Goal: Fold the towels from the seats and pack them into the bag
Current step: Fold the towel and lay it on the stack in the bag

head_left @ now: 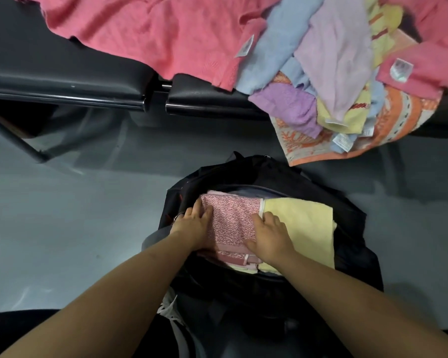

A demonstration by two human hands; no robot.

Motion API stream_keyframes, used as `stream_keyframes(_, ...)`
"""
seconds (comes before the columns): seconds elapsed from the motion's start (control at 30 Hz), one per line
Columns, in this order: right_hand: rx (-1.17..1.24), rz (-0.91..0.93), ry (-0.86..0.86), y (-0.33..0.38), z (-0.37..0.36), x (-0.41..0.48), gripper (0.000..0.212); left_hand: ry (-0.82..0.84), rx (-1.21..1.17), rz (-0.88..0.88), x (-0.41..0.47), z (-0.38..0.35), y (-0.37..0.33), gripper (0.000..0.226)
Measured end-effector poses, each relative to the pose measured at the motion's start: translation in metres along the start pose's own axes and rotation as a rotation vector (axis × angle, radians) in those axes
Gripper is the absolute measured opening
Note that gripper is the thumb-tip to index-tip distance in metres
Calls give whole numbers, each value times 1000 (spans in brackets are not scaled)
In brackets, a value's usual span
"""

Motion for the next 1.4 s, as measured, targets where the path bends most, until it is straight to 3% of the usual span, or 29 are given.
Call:
stream_keyframes(0.13, 39, -101, -10, -4, 31, -3, 59, -35, -133, 59, 0, 44, -12, 78)
stream_keyframes(0.27, 250, -203, -39, -12, 104, 3, 53, -270, -260, -43, -16, 132, -32, 36)
stream_keyframes(0.37, 300, -137, -81, -12, 171, 2, 28, -389, -307, -124, -46, 201, -51, 25)
stream_keyframes(0.43, 341, -101, -104, -12, 216, -8, 27, -437, -327, -156, -66, 241, -62, 19)
stream_keyframes(0.57, 489, -53, -188, -20, 305, -42, 16, -595, -353, -267, -100, 315, -93, 11)
stream_keyframes(0.67, 580, -120, -388, -52, 362, -58, 16, -750, -388, -303, -112, 353, -116, 8)
stream_keyframes(0.77, 415, -169, -587, -92, 387, -65, 24, -819, -330, -302, -102, 366, -131, 35)
stream_keyframes(0.8, 392, -179, -614, -106, 387, -67, 16, -801, -289, -293, -97, 366, -135, 47)
stream_keyframes(0.87, 433, -165, -624, -125, 381, -70, 20, -722, -290, -263, -81, 360, -142, 64)
stream_keyframes(0.93, 455, -129, -643, -134, 370, -63, 12, -664, -410, -184, -63, 353, -142, 68)
stream_keyframes(1.1, 448, -100, -629, -122, 350, -16, 40, -722, -540, -90, -30, 345, -129, 50)
stream_keyframes(1.2, 467, -132, -629, -108, 347, 2, 50, -783, -648, -161, -23, 348, -120, 18)
stream_keyframes(1.4, 792, -164, -668, -96, 348, 15, 15, -897, -888, -300, -38, 345, -116, 11)
Point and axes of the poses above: each hand's wrist, its own x-axis towards the middle knuckle, its own z-axis out of the back of the hand, y = z × x, the point moved 6 cm from there along x, towards the middle knuckle, and after that the axes turned 4 degrees about -y, right-handed, at the moved point
